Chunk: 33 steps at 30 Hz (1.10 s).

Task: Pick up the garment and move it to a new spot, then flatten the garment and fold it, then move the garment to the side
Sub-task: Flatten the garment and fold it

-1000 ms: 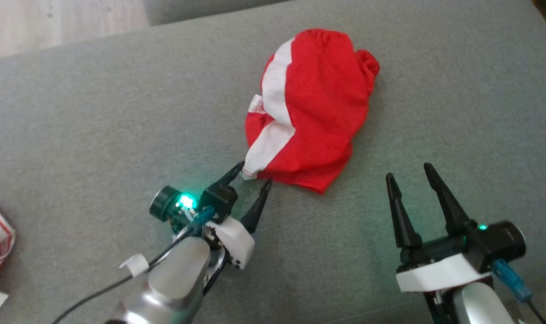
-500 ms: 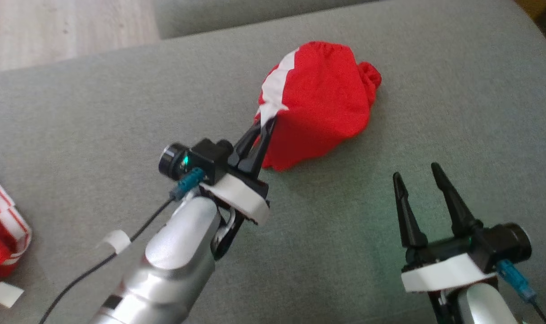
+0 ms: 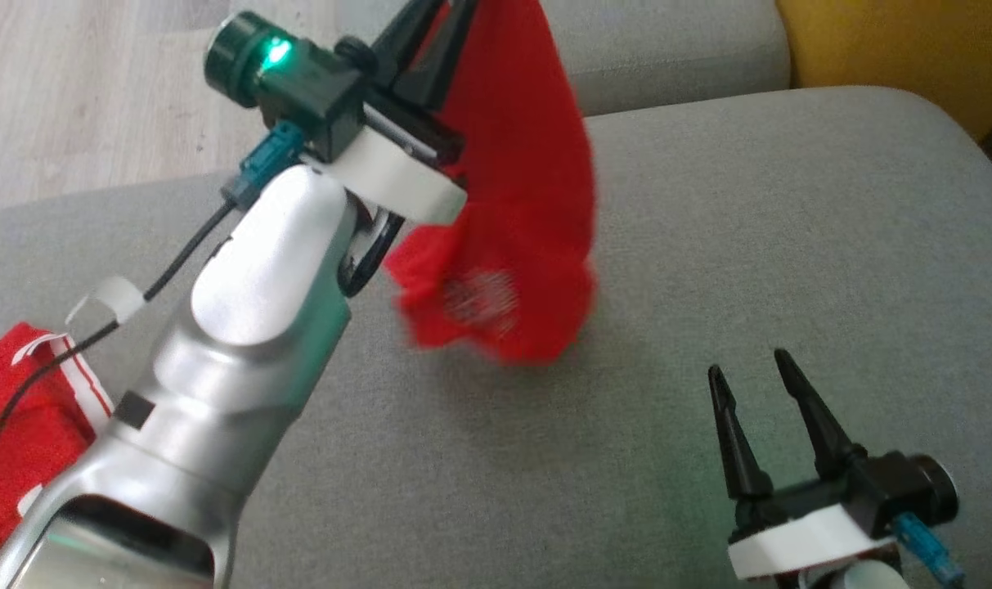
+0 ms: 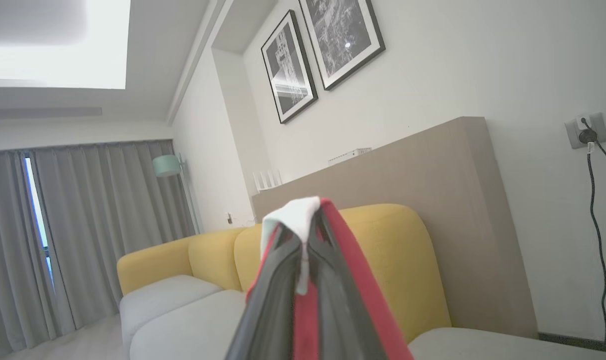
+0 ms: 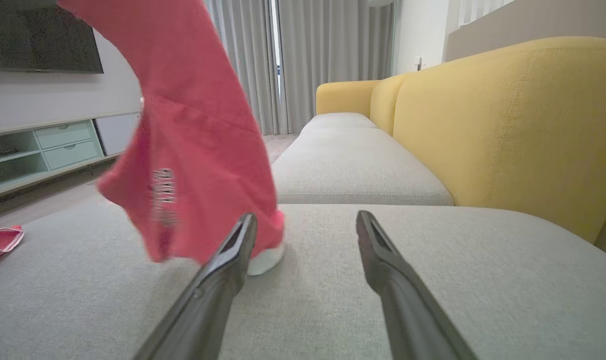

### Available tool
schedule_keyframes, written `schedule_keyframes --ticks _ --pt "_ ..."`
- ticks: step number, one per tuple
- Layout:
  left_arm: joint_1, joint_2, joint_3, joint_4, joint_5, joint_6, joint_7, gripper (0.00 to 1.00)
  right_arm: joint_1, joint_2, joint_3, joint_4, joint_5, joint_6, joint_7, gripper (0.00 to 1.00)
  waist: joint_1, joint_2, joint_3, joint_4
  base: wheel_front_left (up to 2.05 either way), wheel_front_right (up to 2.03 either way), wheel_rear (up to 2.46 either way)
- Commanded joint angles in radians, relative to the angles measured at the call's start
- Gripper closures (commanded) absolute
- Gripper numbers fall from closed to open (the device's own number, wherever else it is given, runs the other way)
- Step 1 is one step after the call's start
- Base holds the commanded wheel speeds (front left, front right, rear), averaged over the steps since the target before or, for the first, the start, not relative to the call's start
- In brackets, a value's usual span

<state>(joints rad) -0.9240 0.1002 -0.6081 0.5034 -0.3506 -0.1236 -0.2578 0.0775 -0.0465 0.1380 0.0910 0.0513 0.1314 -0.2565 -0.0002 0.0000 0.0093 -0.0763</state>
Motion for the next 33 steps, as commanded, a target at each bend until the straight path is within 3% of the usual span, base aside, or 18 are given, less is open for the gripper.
schedule_keyframes --ticks 1,5,11,16,17,18,22,27,30,33 --pt "-0.060 0.023 0.047 -0.018 -0.002 0.003 -0.004 1.00 -0.009 -0.005 0.018 -0.028 -0.005 -0.001 -0.005 0.00 0.0002 0.0000 -0.009 -0.002 0.00 0.00 0.00" --pt "-0.022 -0.016 0.018 -0.013 -0.049 0.002 0.021 1.00 0.000 -0.004 0.015 -0.027 -0.002 -0.001 -0.005 0.00 0.0002 0.0000 -0.011 -0.002 0.00 0.00 0.00" --pt "0.122 -0.048 -0.101 -0.023 -0.157 0.003 0.051 1.00 -0.003 -0.004 0.000 -0.035 0.007 -0.001 -0.005 0.00 0.0002 0.0000 0.018 -0.008 0.00 0.00 0.00" --pt "0.218 -0.050 -0.306 -0.159 -0.369 0.073 0.040 1.00 -0.017 -0.004 -0.071 -0.060 0.016 -0.001 -0.005 0.00 0.0002 0.0000 0.077 -0.021 0.00 0.00 0.00" --pt "0.226 -0.050 -0.357 -0.186 -0.400 0.088 0.040 0.66 -0.021 -0.004 -0.078 -0.062 0.020 -0.001 -0.005 0.00 0.0002 0.0000 0.089 -0.024 0.00 0.00 0.00" --pt "0.231 -0.050 -0.405 -0.208 -0.427 0.102 0.043 0.00 -0.024 -0.004 -0.082 -0.064 0.024 -0.001 -0.005 0.00 0.0002 0.0000 0.100 -0.026 0.00 0.00 0.00" --pt "0.222 -0.050 -0.532 -0.257 -0.501 0.140 0.061 0.00 -0.038 -0.004 -0.077 -0.071 0.033 -0.001 -0.005 0.00 0.0002 0.0000 0.133 -0.035 0.00 0.00 0.00" --pt "0.176 -0.042 -0.521 -0.226 -0.501 0.189 0.047 0.00 -0.044 -0.004 -0.076 -0.068 0.039 -0.001 -0.005 0.00 0.0002 0.0000 0.140 -0.034 0.00 0.00 0.00" --pt "0.159 0.025 -0.474 -0.207 -0.498 0.212 0.038 0.00 -0.042 -0.004 -0.075 -0.063 0.042 -0.001 -0.005 0.00 0.0002 0.0000 0.131 -0.033 0.00 0.00 0.00" --pt "0.133 0.131 -0.441 -0.182 -0.462 0.240 0.033 0.00 -0.042 -0.004 -0.073 -0.062 0.042 -0.001 -0.005 0.00 0.0002 0.0000 0.125 -0.033 0.00 0.00 0.00"
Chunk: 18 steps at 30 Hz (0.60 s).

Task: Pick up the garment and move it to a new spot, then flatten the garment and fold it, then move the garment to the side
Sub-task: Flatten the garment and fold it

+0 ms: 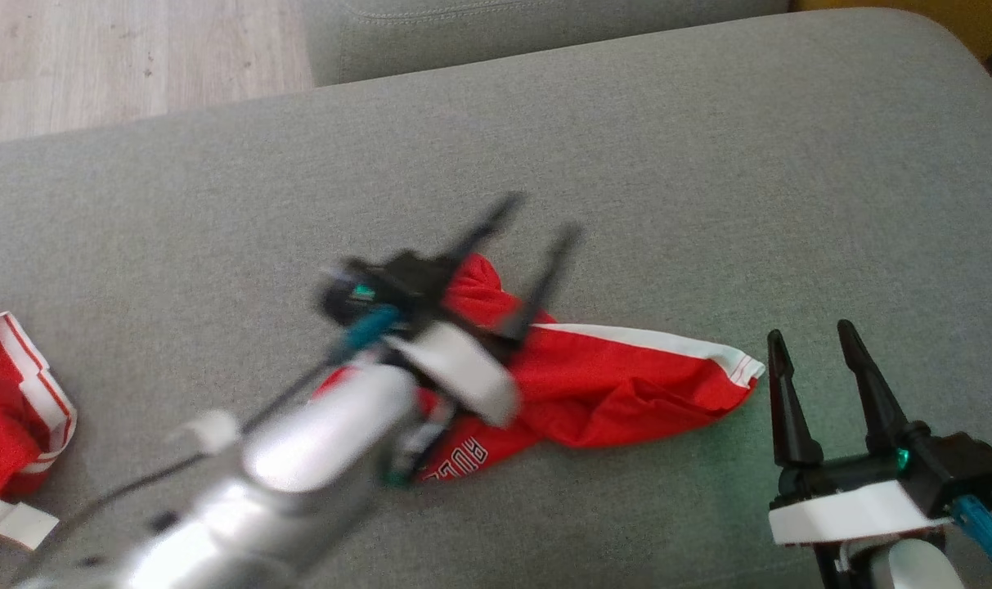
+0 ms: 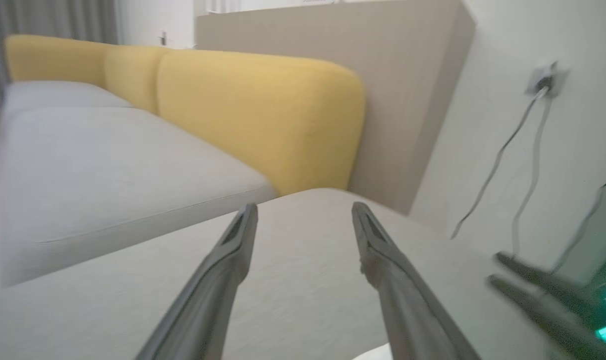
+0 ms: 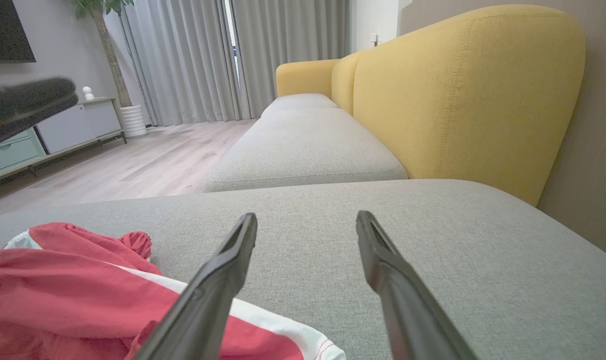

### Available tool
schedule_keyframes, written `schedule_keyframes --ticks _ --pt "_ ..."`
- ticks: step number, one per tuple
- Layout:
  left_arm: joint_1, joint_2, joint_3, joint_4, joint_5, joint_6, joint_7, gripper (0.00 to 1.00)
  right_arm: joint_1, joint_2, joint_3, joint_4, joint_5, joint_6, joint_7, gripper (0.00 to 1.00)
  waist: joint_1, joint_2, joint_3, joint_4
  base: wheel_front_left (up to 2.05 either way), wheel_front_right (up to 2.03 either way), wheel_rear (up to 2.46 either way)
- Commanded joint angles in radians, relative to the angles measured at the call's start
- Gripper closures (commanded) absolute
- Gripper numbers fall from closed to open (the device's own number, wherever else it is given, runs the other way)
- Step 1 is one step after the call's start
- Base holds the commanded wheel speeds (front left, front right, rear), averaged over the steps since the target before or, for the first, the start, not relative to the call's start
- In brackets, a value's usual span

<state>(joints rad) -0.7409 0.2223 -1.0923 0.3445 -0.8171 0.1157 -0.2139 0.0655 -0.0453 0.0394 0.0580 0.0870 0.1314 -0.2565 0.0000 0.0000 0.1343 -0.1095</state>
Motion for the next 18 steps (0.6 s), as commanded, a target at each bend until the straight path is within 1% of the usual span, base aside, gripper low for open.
schedule_keyframes --ticks 1,3,5,6,7,9,11,13,18 --pt "-0.059 0.048 0.047 -0.010 0.025 0.010 -0.013 0.00 -0.031 -0.005 0.026 -0.029 0.005 -0.001 -0.005 0.00 0.0000 0.0000 -0.001 -0.001 0.00 0.00 0.00" --pt "-0.063 0.113 0.061 0.020 0.042 0.027 -0.015 0.00 -0.032 -0.005 0.029 -0.032 0.004 -0.001 -0.005 0.00 0.0000 0.0000 0.000 -0.003 0.00 0.00 0.00" --pt "-0.049 0.162 0.075 0.048 0.031 0.030 -0.008 0.00 -0.033 -0.005 0.030 -0.035 0.002 -0.001 -0.005 0.00 0.0000 0.0000 0.004 -0.007 0.00 0.00 0.00" --pt "-0.037 0.179 0.082 0.055 0.013 0.020 0.000 0.00 -0.034 -0.005 0.030 -0.036 0.000 -0.001 -0.005 0.00 0.0000 0.0000 0.008 -0.008 0.00 0.00 0.00" --pt "-0.022 0.190 0.087 0.057 -0.012 -0.001 0.008 0.00 -0.035 -0.005 0.030 -0.038 -0.002 -0.001 -0.005 0.00 0.0000 0.0000 0.013 -0.009 0.00 0.00 0.00" --pt "0.013 0.206 0.101 0.054 -0.077 -0.056 0.026 0.00 -0.033 -0.005 0.026 -0.041 -0.008 -0.001 -0.005 0.00 0.0000 0.0000 0.020 -0.007 0.00 0.00 0.00" --pt "0.038 0.227 0.102 0.058 -0.104 -0.083 0.039 0.00 -0.028 -0.005 0.025 -0.041 -0.016 -0.001 -0.005 0.00 0.0000 0.0000 0.023 -0.007 0.00 0.00 0.00" --pt "0.057 0.234 0.110 0.059 -0.123 -0.085 0.036 0.00 -0.023 -0.005 0.019 -0.044 -0.021 -0.001 -0.005 0.00 0.0000 0.0000 0.027 -0.001 0.00 0.00 0.00" --pt "0.089 0.233 0.137 0.095 -0.138 -0.061 0.001 0.00 -0.025 -0.005 0.017 -0.046 -0.028 -0.001 -0.005 0.00 0.0000 0.0000 0.032 0.009 0.00 0.00 0.00"
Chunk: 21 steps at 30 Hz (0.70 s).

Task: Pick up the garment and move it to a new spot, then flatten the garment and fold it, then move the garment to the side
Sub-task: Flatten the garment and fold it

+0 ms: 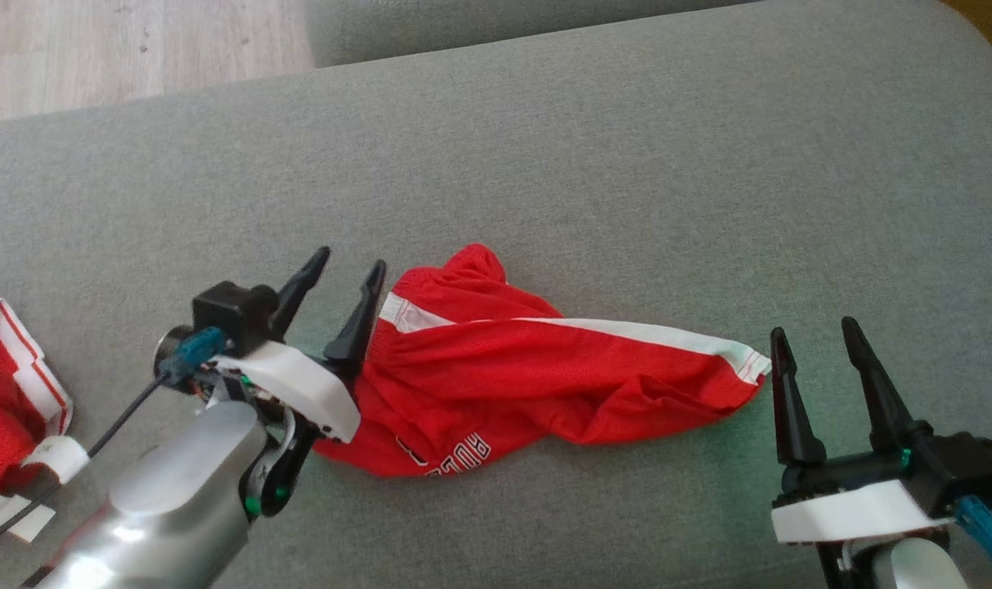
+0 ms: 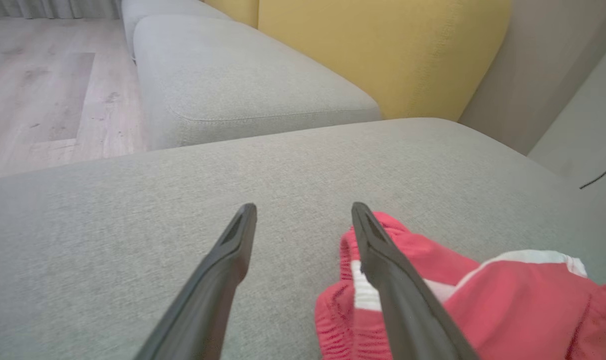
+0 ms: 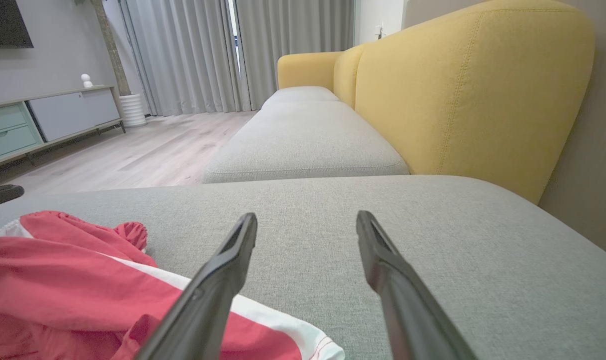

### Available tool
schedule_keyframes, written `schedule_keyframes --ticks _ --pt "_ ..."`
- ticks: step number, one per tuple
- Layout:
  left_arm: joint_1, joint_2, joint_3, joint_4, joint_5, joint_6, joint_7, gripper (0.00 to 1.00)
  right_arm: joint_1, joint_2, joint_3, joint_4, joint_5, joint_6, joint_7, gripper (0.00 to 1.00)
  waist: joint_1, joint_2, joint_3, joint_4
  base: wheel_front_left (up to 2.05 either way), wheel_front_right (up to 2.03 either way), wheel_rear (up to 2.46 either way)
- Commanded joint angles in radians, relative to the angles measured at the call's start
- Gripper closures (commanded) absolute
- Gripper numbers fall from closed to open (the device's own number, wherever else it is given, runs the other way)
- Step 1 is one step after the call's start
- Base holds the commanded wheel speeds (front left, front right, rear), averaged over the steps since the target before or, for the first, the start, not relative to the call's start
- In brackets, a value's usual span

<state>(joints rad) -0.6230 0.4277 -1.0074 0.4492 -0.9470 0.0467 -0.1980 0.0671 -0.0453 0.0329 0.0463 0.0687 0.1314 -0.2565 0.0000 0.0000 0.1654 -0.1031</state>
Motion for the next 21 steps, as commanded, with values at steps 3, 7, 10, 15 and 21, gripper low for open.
schedule_keyframes --ticks 3,7,10,15,21 --pt "-0.009 0.010 0.059 0.024 -0.036 -0.010 -0.019 0.00 -0.032 -0.005 0.029 -0.036 -0.011 -0.001 -0.005 0.00 0.0000 0.0000 0.002 0.008 0.00 0.00 0.00" --pt "0.011 -0.019 0.069 0.054 -0.093 -0.061 -0.007 0.00 -0.033 -0.005 0.034 -0.036 -0.014 -0.001 -0.005 0.00 0.0000 0.0000 0.001 0.012 0.00 0.00 0.00" --pt "0.029 -0.047 0.093 0.064 -0.159 -0.114 -0.007 0.00 -0.034 -0.005 0.035 -0.035 -0.017 -0.001 -0.005 0.00 0.0000 0.0000 0.003 0.013 0.00 0.00 0.00" --pt "0.050 -0.077 0.117 0.045 -0.270 -0.165 0.019 0.00 -0.037 -0.005 0.036 -0.035 -0.017 -0.001 -0.005 0.00 0.0000 0.0000 0.010 0.015 0.00 0.00 0.00" --pt "0.069 -0.066 0.080 -0.092 -0.380 -0.177 0.090 0.00 -0.044 -0.005 0.038 -0.033 -0.017 -0.001 -0.005 0.00 0.0000 0.0000 0.016 0.013 0.00 0.00 0.00"
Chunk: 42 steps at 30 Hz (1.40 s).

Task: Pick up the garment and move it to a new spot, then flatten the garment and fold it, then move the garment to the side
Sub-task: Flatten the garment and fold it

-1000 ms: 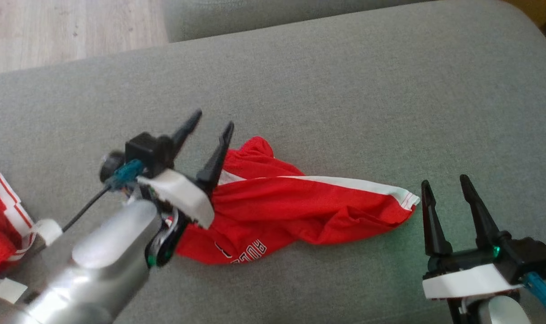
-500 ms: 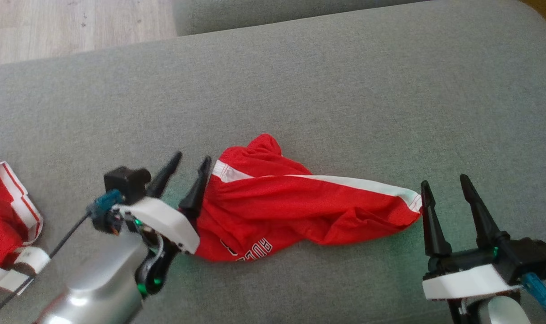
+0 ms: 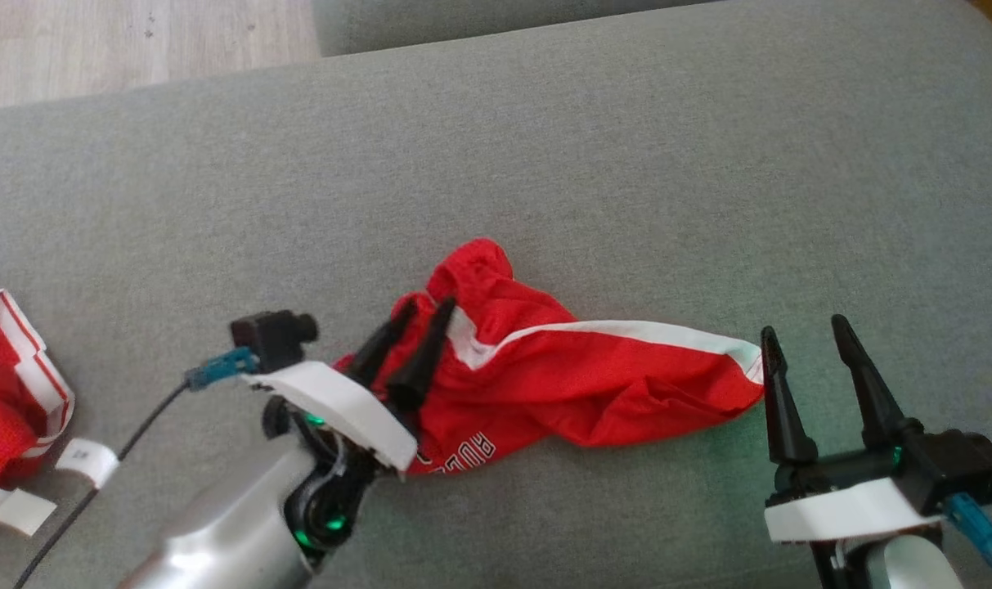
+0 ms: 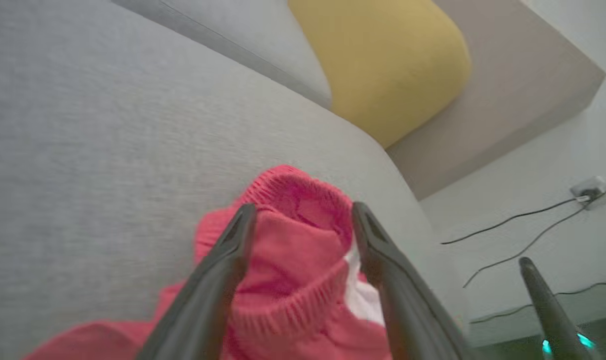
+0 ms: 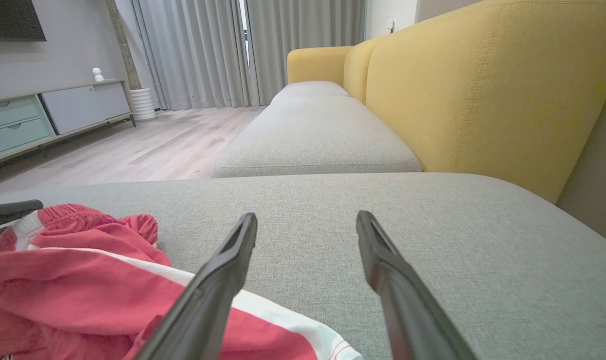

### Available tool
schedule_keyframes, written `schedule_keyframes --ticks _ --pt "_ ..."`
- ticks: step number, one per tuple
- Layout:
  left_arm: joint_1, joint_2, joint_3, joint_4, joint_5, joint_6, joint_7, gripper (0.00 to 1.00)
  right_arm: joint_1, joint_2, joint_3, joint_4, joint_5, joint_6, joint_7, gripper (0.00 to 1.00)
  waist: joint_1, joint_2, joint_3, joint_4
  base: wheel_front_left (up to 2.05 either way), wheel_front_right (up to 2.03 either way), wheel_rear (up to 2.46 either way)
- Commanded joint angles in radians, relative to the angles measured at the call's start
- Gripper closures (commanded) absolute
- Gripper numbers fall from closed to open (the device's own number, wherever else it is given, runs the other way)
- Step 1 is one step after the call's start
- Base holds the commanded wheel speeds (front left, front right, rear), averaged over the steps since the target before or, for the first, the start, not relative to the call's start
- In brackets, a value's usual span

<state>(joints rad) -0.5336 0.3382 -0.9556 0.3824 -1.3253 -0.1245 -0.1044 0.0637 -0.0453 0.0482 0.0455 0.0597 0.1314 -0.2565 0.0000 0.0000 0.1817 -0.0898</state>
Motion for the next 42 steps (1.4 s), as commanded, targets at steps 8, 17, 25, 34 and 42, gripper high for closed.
schedule_keyframes --ticks 8,17,25,34,42 --pt "-0.022 0.108 -0.058 -0.135 -0.002 -0.006 0.023 0.00 -0.044 -0.005 0.022 -0.029 -0.009 -0.001 -0.005 0.00 0.0000 0.0000 -0.005 -0.004 0.00 0.00 0.00" --pt "-0.062 0.140 -0.144 -0.118 0.148 -0.006 -0.051 0.00 -0.041 -0.005 0.020 -0.031 -0.002 -0.001 -0.005 0.00 0.0000 0.0000 -0.007 0.002 0.00 0.00 0.00" --pt "-0.092 0.125 -0.171 -0.125 0.166 -0.006 -0.090 0.00 -0.045 -0.005 0.029 -0.026 0.005 -0.001 -0.005 0.00 0.0000 0.0000 -0.009 -0.001 0.00 0.00 0.00" --pt "-0.105 0.151 -0.202 -0.147 0.164 -0.006 -0.101 1.00 -0.043 -0.005 0.025 -0.022 0.009 -0.001 -0.005 0.00 0.0000 0.0000 -0.012 -0.002 0.00 0.00 0.00" --pt "-0.098 0.193 -0.166 -0.134 0.140 -0.004 -0.125 1.00 -0.030 -0.005 0.000 0.103 0.100 -0.001 -0.005 0.00 0.0000 0.0000 -0.016 0.019 0.00 0.00 0.00"
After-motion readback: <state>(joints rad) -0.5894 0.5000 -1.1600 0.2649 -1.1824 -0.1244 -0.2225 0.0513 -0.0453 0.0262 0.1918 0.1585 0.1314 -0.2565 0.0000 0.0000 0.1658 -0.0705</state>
